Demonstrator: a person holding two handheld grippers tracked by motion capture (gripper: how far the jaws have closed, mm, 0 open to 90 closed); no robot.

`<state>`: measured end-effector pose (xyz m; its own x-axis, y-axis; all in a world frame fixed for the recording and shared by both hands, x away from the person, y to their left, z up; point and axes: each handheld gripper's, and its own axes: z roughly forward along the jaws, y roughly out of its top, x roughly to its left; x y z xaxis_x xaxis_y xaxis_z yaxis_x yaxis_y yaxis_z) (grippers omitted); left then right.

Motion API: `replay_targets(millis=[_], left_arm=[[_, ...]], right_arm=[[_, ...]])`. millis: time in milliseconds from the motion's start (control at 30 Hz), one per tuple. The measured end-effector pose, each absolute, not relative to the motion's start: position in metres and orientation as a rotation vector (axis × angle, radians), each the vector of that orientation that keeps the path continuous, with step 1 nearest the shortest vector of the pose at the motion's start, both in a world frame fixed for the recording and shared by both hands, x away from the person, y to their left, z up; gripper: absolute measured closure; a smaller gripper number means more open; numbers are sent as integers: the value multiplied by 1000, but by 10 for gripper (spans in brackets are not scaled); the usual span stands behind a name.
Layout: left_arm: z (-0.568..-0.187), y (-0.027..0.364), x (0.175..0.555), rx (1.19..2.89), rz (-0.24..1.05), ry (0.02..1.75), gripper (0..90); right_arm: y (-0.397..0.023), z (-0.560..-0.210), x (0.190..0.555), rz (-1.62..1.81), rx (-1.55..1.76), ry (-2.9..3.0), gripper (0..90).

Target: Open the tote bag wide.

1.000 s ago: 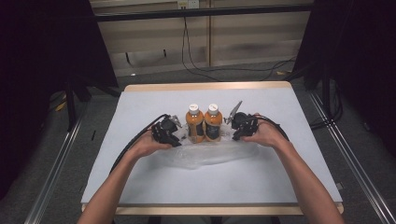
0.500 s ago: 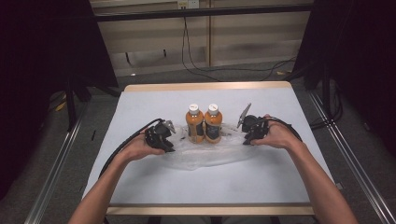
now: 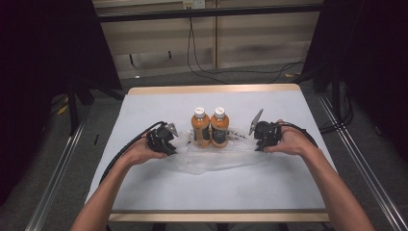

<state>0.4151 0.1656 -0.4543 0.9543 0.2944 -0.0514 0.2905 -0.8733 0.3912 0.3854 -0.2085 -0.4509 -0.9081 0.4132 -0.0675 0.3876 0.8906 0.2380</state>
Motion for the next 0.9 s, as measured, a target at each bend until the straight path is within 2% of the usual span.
replay_targets(millis=[267,367,400,533,800,900], left_arm=[[-455,168,422,2684,42,444,699],[-455,171,426,2680,34,439,761],[-456,172,427,2675,32,437,813],[-456,175,428,2659,10,445,896],[-455,177,423,2647,36,472,900],[-456,179,422,2623,34,492,900]], right_arm=[[-214,-451,389,366,631,2958,672],[-214,-451,389,364,638,2959,674],[-214,-451,388,357,646,2958,681],[-217,-451,387,337,610,2946,742],[-224,-451,384,313,611,2907,886],[-224,-452,383,319,624,2899,888]])
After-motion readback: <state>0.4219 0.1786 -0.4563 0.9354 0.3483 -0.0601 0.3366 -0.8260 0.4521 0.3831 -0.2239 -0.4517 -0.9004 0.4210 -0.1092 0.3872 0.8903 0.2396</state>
